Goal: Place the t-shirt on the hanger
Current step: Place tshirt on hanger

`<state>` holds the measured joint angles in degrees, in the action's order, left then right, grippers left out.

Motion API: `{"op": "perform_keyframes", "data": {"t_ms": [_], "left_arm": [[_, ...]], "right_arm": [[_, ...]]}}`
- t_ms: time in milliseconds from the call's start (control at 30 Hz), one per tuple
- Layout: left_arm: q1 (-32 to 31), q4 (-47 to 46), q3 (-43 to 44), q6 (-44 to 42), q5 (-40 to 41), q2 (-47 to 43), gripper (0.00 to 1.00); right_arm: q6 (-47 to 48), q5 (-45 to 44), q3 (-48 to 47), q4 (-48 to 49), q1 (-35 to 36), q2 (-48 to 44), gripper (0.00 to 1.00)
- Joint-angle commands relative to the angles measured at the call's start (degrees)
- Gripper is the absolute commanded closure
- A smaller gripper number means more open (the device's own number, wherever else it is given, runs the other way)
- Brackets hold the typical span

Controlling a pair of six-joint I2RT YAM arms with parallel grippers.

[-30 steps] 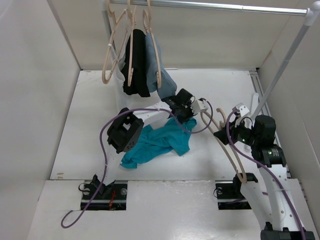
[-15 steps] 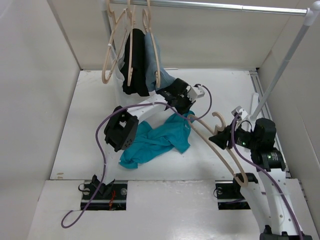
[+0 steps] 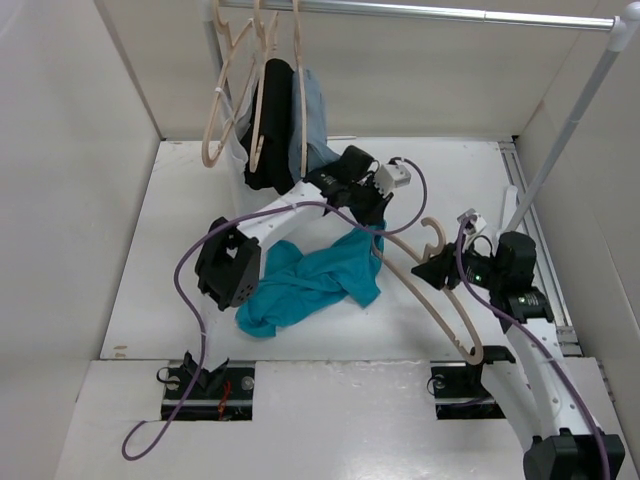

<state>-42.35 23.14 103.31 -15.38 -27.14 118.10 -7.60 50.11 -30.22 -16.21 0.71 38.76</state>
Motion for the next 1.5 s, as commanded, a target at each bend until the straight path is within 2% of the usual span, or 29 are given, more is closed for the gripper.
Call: {"op": "perform_keyframes", "data": {"t_ms": [0,167,267,467,600,700,833,967,1000,1033,1100,1133,1200,1267,1367,1400,1433,1467], "left_arm": [[-0.1,2.5,2.0,0.1,-4.3,-5.9,1.00],[-0.1,3.1,-0.1,-0.4,-8.5,-7.4,1.00],[-0.1,3.1,2.8,0.1,-8.5,-7.4,1.00],[-0.1,3.1,6.5,1.9,-10.2,-6.4,1.00],[-0.1,5.7,7.0,0.8,-10.9,-8.0,1.00],[-0.1,7.1,5.0,-3.2,-10.9,-11.9,1.00],[-0.1,8.9,-2.1,-7.6,-12.4,-16.8,1.00],[-0.1,11.0,-5.9,-11.6,-14.8,-19.0,1.00],[-0.1,11.6,-6.5,-12.7,-15.3,-19.7,0.82],[-0.1,11.6,-7.1,-14.1,-15.3,-20.6,0.71],[-0.1,12.3,-8.8,-19.4,-15.3,-21.4,0.62],[-0.1,13.1,-9.3,-21.7,-15.3,-22.3,0.55],[-0.1,13.6,-10.1,-27.8,-15.3,-23.9,0.53],[0.4,12.5,-10.8,-29.7,-13.6,-25.2,0.51],[1.0,4.9,-12.0,-33.0,-10.7,-29.4,0.43],[1.0,1.7,-13.0,-34.3,-10.0,-30.7,0.35],[1.0,-2.1,-16.4,-35.2,-10.0,-32.0,0.18],[1.0,-8.9,-18.5,-36.8,-10.0,-34.3,0.09]], "right_arm": [[-1.6,-1.1,-0.2,9.3,-0.1,-0.3,1.00],[-6.2,-1.2,-0.2,16.6,-0.1,2.7,1.00],[-8.0,-1.9,-0.9,20.5,1.8,4.1,1.00],[-12.3,-9.8,-0.6,30.5,9.0,6.4,1.00],[-14.9,-15.3,0.6,38.8,10.1,10.1,1.00],[-12.5,-16.2,-1.0,42.0,10.1,13.9,1.00],[-5.1,-14.2,-6.6,42.7,11.6,24.1,1.00],[-3.6,-14.2,-7.8,46.1,11.6,25.6,1.00],[-3.6,-14.2,-7.8,47.0,11.6,25.6,1.00],[-2.9,-14.2,-7.2,47.6,11.6,25.6,1.00],[-0.9,-13.6,-6.7,47.6,12.1,25.0,1.00],[0.0,-12.2,-6.7,47.6,12.6,25.0,1.00],[1.8,-11.7,-4.7,47.6,12.6,25.0,1.00],[2.9,-10.3,-3.5,47.6,14.0,24.3,1.00],[4.3,-10.3,-1.3,47.6,15.5,21.0,1.00],[4.3,-10.3,-0.2,47.6,15.5,20.1,1.00],[4.9,-11.0,-0.2,47.6,16.1,18.4,1.00],[4.9,-11.6,0.5,47.0,16.1,17.7,1.00]]}}
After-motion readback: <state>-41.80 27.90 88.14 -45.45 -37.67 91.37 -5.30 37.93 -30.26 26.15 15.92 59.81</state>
